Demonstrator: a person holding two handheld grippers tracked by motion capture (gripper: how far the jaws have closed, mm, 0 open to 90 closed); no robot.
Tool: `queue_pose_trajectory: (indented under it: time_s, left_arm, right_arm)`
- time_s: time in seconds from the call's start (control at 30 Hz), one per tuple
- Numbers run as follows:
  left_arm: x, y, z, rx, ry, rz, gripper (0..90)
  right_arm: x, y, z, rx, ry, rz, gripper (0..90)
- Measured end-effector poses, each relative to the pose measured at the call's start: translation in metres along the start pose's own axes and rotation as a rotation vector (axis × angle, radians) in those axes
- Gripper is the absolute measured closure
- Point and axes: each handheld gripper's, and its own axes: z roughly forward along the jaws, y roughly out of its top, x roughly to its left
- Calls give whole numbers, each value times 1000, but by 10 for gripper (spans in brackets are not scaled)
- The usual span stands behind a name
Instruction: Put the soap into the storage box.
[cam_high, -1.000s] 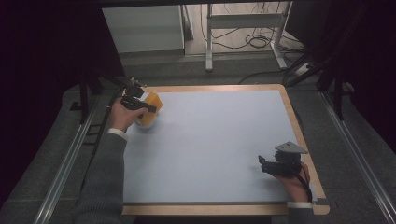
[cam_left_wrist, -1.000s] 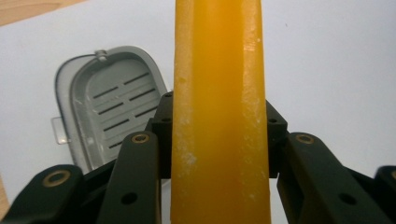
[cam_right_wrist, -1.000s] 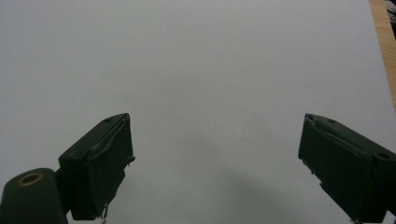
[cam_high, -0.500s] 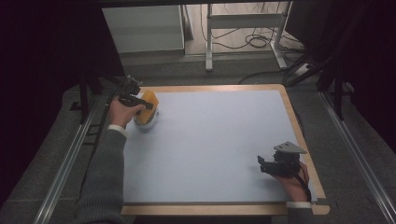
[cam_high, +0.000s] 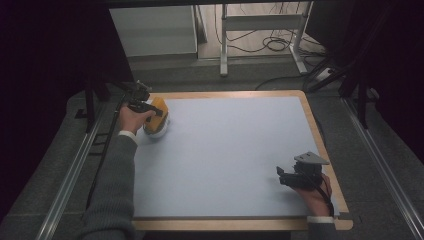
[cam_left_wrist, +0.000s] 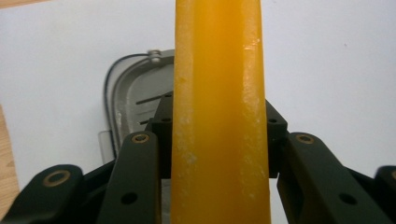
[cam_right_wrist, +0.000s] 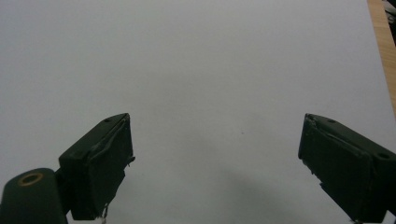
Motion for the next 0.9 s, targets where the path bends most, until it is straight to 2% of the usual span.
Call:
queue_pose_trajectory:
  time_s: [0.4,0.7,0.77,0.83,0.9]
  left_arm:
    - [6,0,10,9,23,-35,606]
    - [12,-8,20,23,23,-55,605]
    - [12,-8,21,18,18,-59,596]
    - [12,-7,13,-26,14,-59,557]
    - [11,-6,9,-38,19,-55,522]
  right_arm:
    - [1,-1,1,9,-4,-4,100]
    - [1,-1,2,12,-7,-7,100]
    - [1,-2,3,15,-7,-9,100]
    - [2,-1,3,16,-6,-12,100]
    - [2,-1,3,16,-6,-13,100]
